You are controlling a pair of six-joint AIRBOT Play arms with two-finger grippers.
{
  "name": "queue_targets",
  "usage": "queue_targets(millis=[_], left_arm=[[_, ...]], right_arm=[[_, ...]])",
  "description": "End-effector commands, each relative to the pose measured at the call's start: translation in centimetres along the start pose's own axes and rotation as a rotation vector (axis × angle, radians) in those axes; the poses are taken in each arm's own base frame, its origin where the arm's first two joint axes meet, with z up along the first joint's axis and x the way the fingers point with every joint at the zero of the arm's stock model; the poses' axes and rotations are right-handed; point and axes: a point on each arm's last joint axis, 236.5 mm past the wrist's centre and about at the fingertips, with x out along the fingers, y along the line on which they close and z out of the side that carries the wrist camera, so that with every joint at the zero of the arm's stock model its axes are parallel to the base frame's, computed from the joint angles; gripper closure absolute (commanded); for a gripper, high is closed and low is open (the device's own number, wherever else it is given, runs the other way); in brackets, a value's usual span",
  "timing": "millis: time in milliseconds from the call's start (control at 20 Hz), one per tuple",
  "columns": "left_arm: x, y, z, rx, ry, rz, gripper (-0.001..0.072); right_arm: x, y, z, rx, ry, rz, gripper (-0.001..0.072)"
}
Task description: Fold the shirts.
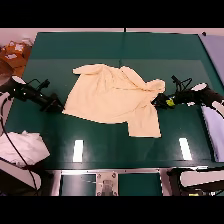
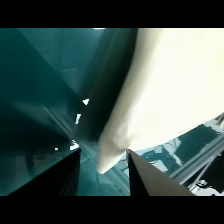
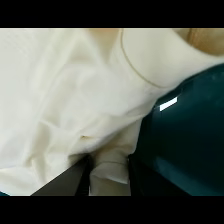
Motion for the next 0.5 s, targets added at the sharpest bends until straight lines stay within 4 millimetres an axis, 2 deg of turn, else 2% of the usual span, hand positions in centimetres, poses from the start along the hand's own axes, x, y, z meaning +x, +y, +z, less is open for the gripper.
queue_targets(millis=[0,50,250,300,350,400,450], left_arm=[[-0.4,0.0,0.8,0.002,-0.025,0.026,0.0328],[0.4,-0.8,1.0,0.017,-0.035,-0.004,0.0328],[4.6,-2.6,-0.3,0.09,0.005,-0.033,0.0332],[4.9,-3.1,-0.1,0.11,-0.002,-0.033,0.0388],[4.9,-3.6,0.2,0.13,-0.01,-0.036,0.0582],[4.5,-3.9,0.5,0.14,-0.017,-0.036,0.0686],[4.0,-4.3,0.8,0.139,-0.02,-0.037,0.0685]], right_arm=[[-0.1,-0.1,0.2,0.002,-0.005,0.001,0.0419],[-0.1,-0.1,0.1,0.002,-0.005,0.002,0.042],[-0.1,-0.1,0.2,0.002,-0.008,0.001,0.042],[-0.1,0.0,0.2,0.001,-0.006,0.001,0.0421],[-0.1,0.0,0.2,0.0,-0.006,0.001,0.0421],[0.0,0.1,0.1,-0.001,-0.004,0.002,0.0424],[0.0,0.2,0.0,-0.003,0.001,0.004,0.047]])
